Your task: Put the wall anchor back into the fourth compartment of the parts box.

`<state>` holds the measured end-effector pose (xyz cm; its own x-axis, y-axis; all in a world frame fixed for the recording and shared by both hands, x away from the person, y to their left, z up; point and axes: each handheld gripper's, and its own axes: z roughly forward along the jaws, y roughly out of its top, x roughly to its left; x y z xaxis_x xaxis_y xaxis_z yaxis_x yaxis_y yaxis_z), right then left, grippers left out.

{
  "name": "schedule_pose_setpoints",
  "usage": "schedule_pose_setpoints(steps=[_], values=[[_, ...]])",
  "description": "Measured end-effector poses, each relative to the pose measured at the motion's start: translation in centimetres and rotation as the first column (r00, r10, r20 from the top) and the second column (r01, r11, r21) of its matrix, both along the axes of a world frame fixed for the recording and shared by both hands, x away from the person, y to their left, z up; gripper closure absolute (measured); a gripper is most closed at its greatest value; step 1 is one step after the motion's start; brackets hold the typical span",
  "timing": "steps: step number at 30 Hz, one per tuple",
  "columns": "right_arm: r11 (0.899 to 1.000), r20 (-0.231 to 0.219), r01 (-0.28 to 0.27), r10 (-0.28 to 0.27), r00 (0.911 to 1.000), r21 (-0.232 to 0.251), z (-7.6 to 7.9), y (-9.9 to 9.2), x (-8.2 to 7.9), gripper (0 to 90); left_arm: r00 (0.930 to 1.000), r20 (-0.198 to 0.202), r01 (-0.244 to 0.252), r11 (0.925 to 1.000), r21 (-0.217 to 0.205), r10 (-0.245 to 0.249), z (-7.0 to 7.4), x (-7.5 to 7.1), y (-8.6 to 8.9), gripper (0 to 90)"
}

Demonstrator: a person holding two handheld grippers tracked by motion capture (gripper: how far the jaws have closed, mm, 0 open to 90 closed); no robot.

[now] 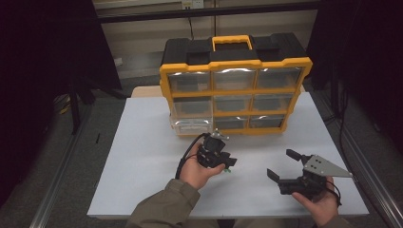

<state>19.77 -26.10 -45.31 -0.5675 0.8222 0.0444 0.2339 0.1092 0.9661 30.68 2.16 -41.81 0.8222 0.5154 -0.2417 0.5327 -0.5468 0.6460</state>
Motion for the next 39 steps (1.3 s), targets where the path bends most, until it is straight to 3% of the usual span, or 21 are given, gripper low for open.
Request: schedule_pose_setpoints(steps=[3, 10, 17, 39], values=[[1.000, 0.000, -0.002, 0.002, 1.0000, 0.000, 0.0, 0.0, 0.0, 3.4, 0.9997, 0.006, 0.023, 0.9996, 0.019, -0.023, 0.3, 0.1, 0.0, 65.5], [1.000, 0.000, -0.002, 0.002, 1.0000, 0.001, 0.0, 0.0, 0.0, 3.4, 0.9997, -0.011, 0.021, 0.9997, 0.008, -0.021, 1.0, 0.3, -0.4, 65.5], [1.000, 0.001, -0.004, 0.004, 1.0000, 0.000, 0.0, -0.1, 0.0, 3.4, 0.9995, 0.003, 0.033, 0.9993, 0.019, -0.033, 2.4, 0.5, -0.5, 65.5], [1.000, -0.002, -0.004, 0.004, 1.0000, 0.001, 0.0, 0.0, 0.0, 3.4, 0.9992, 0.029, 0.029, 0.9995, -0.013, -0.028, 6.2, 1.5, -0.2, 65.5]])
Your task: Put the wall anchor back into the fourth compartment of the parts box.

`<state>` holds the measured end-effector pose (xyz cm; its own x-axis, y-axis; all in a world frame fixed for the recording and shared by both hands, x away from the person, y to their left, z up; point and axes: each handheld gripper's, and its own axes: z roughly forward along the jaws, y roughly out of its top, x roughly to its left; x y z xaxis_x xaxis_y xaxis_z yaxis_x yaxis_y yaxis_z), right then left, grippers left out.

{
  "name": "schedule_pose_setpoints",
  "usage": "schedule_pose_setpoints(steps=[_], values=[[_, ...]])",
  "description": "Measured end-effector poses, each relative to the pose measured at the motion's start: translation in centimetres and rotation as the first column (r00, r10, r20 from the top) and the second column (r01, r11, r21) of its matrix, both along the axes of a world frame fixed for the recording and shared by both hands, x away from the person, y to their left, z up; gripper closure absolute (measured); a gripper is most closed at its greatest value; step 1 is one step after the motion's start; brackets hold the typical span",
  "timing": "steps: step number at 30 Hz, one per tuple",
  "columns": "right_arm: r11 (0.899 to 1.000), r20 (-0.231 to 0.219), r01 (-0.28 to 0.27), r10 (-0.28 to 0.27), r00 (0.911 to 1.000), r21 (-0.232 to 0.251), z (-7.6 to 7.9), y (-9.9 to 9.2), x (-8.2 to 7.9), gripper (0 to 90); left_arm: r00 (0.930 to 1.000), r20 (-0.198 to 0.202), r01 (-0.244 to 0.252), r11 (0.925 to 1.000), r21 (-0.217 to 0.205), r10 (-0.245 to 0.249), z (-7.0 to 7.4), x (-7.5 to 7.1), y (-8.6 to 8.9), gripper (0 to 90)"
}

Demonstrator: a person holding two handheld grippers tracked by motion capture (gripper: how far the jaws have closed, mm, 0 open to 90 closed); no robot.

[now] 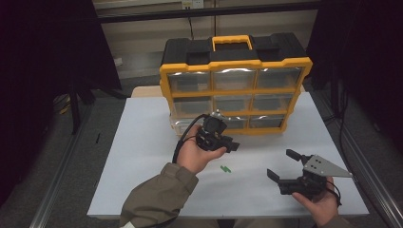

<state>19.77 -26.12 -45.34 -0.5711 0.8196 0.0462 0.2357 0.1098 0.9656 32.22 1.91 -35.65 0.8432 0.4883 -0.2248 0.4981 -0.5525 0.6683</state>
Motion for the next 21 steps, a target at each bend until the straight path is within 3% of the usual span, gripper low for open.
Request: schedule_pose_setpoints(steps=[7, 21], values=[[1.000, 0.001, 0.002, -0.002, 1.0000, -0.001, 0.0, 0.0, 0.0, 3.4, 0.9999, 0.004, -0.010, 0.9999, 0.006, 0.010, 1.0, 0.3, 0.2, 65.5], [1.000, 0.001, 0.000, 0.000, 1.0000, -0.001, 0.0, 0.1, 0.0, 3.4, 0.9996, 0.004, -0.029, 0.9993, -0.025, 0.029, 3.2, 1.5, 0.6, 65.6]])
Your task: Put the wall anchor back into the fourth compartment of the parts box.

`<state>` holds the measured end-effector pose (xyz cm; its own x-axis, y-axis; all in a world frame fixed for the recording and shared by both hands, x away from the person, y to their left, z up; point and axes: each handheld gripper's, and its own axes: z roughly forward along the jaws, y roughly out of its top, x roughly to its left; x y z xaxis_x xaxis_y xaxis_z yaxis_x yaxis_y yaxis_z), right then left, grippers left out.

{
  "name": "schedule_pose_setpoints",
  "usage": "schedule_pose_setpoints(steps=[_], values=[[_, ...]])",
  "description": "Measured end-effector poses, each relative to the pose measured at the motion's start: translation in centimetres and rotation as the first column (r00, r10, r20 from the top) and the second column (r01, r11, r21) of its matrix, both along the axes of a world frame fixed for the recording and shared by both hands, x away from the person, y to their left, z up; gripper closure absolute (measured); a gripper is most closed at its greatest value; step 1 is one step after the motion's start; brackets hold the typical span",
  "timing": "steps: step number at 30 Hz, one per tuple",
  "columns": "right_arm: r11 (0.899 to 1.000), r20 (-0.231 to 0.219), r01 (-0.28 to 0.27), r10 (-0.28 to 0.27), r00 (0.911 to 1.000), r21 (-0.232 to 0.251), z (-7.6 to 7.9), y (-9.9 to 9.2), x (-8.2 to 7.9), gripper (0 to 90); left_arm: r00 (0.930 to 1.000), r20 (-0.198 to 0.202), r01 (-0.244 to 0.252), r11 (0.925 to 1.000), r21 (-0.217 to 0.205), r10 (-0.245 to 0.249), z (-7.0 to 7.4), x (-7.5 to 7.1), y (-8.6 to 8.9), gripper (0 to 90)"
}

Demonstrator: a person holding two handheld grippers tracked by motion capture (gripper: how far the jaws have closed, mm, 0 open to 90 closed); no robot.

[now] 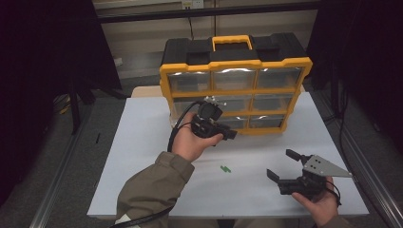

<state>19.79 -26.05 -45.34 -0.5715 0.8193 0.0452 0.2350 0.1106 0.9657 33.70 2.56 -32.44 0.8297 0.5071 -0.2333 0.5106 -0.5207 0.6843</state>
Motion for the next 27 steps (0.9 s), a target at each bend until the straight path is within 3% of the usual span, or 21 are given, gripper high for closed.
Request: schedule_pose_setpoints(steps=[9, 27], values=[[1.000, -0.004, -0.001, 0.001, 1.0000, 0.003, 0.0, 0.0, 0.0, 3.4, 0.9996, 0.014, -0.024, 0.9997, 0.000, 0.024, 0.9, 0.7, 0.1, 65.6], [1.000, -0.002, -0.002, 0.002, 1.0000, -0.002, 0.0, 0.0, 0.0, 3.4, 0.9949, 0.037, -0.092, 0.9949, -0.040, 0.094, 3.6, 2.0, 2.6, 65.6]])
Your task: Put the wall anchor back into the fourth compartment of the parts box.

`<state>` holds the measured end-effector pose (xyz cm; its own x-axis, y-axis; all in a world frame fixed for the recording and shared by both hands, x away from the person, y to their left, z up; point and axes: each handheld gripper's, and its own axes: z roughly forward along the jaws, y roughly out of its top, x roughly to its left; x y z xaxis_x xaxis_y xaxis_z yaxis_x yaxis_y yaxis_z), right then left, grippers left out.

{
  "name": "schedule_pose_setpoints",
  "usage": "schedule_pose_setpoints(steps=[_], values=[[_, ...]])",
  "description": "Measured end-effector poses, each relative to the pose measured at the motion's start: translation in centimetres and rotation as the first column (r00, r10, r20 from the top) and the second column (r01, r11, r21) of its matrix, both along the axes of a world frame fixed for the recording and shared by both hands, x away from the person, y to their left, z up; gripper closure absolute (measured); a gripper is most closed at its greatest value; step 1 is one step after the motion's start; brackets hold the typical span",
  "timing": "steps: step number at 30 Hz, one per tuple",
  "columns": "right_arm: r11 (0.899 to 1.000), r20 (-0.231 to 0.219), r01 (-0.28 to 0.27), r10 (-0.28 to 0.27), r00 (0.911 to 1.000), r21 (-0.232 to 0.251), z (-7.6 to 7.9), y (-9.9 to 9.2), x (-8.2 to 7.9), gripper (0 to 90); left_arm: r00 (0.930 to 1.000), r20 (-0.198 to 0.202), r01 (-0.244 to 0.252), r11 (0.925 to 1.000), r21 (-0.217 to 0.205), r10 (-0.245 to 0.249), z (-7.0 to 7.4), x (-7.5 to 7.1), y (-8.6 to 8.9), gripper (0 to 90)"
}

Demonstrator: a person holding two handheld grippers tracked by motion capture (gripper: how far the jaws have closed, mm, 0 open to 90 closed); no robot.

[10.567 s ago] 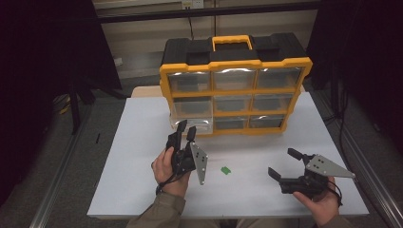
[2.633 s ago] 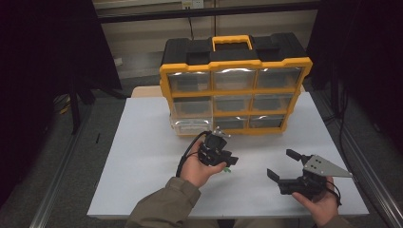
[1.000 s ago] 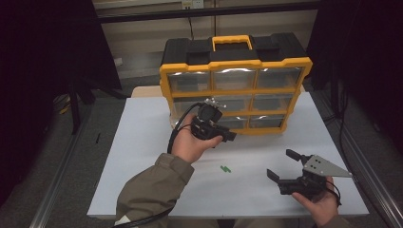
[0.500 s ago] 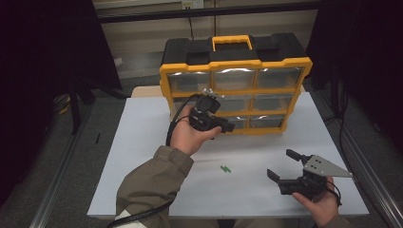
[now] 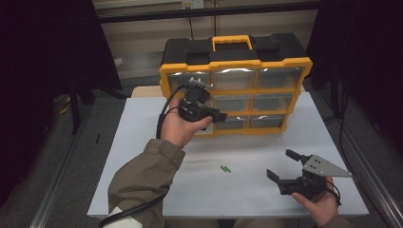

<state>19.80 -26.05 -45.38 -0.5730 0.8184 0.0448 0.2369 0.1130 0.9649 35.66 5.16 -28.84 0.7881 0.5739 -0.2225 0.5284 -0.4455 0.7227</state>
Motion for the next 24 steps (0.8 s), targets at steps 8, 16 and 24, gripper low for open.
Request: schedule_pose_setpoints(steps=[8, 16, 24], values=[[1.000, -0.003, 0.001, -0.001, 1.0000, 0.000, 0.0, 0.0, 0.0, 3.4, 0.9991, 0.013, -0.041, 0.9992, -0.002, 0.041, 0.9, 0.6, 1.4, 65.6], [1.000, -0.003, -0.003, 0.003, 1.0000, -0.001, 0.0, 0.0, 0.1, 3.4, 0.9945, 0.030, -0.101, 0.9949, 0.003, 0.101, 1.1, 1.2, 2.8, 65.6], [1.000, -0.006, -0.004, 0.004, 1.0000, 0.001, 0.0, 0.0, 0.0, 3.4, 0.9923, 0.042, -0.119, 0.9915, 0.053, 0.117, 0.8, 1.8, 3.9, 65.6]])
